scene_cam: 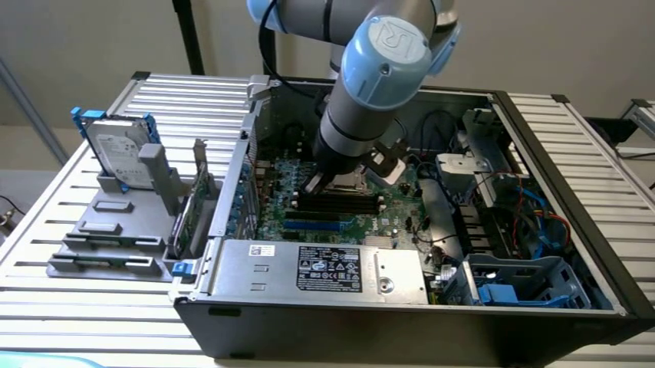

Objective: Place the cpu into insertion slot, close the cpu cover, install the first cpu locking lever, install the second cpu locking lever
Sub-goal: 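Install the second cpu locking lever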

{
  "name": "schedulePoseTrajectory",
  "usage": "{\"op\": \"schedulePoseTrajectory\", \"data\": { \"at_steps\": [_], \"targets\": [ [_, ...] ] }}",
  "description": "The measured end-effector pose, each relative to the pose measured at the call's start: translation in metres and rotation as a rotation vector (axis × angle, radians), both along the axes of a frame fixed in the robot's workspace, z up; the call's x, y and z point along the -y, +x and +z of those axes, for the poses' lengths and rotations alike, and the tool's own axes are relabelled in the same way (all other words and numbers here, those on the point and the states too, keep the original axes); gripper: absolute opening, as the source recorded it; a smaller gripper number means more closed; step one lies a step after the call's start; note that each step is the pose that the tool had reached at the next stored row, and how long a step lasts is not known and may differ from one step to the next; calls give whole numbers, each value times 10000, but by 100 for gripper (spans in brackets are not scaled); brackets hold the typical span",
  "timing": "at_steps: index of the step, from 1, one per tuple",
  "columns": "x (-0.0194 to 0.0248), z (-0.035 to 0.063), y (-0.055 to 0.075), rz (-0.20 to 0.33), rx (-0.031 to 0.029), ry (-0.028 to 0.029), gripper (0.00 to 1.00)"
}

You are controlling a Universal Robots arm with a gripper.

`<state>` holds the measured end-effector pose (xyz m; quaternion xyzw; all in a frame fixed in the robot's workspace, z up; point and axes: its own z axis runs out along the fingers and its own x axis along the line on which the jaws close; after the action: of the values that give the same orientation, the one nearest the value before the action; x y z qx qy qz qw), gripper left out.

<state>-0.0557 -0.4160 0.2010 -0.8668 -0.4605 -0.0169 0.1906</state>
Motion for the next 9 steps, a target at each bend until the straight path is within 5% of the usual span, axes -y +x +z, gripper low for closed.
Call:
{"op": "schedulePoseTrajectory", "data": {
  "at_steps": [9],
  "targets": [
    [-3, -43, -23, 38, 0, -3, 11]
  ]
}}
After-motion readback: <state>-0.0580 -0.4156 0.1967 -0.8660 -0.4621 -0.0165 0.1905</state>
